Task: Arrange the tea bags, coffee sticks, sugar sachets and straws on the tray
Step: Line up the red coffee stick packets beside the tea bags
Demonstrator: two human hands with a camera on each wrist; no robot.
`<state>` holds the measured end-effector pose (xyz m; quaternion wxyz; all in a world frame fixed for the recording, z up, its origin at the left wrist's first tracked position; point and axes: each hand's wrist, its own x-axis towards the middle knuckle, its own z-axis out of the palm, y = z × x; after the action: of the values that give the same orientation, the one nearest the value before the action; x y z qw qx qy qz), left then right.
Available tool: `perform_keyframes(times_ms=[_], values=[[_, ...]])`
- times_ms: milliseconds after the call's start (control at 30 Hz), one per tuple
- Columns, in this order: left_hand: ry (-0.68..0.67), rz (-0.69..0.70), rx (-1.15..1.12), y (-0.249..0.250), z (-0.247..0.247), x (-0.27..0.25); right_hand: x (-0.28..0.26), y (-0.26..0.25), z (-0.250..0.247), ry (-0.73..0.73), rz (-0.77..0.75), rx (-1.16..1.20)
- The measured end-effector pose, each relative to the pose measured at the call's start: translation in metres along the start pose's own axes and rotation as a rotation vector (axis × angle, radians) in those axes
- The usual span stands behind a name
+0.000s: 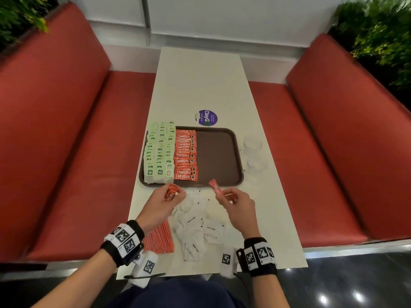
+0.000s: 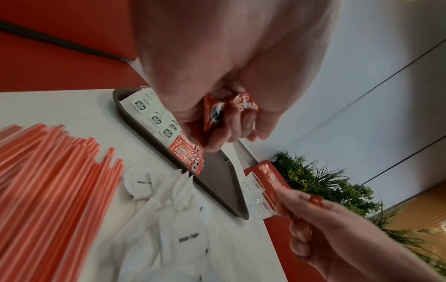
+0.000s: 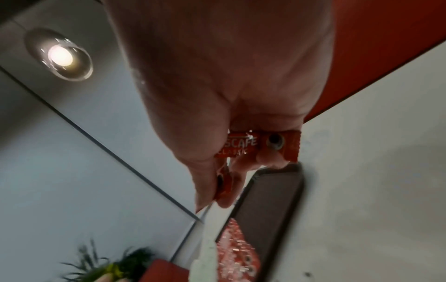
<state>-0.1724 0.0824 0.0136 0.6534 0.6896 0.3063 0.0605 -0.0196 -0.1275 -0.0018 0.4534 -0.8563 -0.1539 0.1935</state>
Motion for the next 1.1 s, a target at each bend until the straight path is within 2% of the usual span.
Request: perform_keyframes(times_ms=[200, 333, 467, 633, 767, 867, 933, 1100], values=[[-0.002, 0.105, -0.035, 0.038, 0.008, 0.011, 0.000, -0.057, 0.002, -0.148, -0.174, 0.230], [0.013, 0.156, -0.055, 0.041, 0.003, 0.019, 0.006, -0.065, 0.008, -0.225, -0.203, 0.184], [0.018, 0.145, -0.083, 0.035, -0.007, 0.024, 0.018, -0.063, 0.010, -0.269, -0.195, 0.121], [0.084, 0.073, -0.094, 0.019, -0.019, 0.036, 0.045, -0.062, 0.016, -0.288, -0.214, -0.025], [0.231, -0.057, -0.215, 0.005, -0.035, 0.053, 0.085, -0.043, 0.034, -0.165, -0.199, -0.199], [0.261, -0.090, -0.235, -0.004, -0.049, 0.062, 0.109, -0.028, 0.053, -0.207, -0.165, -0.295], [0.266, -0.079, -0.156, -0.008, -0.054, 0.066, 0.117, -0.021, 0.067, -0.264, -0.168, -0.352], [0.197, 0.029, 0.355, -0.018, -0.056, 0.082, 0.126, -0.012, 0.092, -0.300, -0.190, -0.462]])
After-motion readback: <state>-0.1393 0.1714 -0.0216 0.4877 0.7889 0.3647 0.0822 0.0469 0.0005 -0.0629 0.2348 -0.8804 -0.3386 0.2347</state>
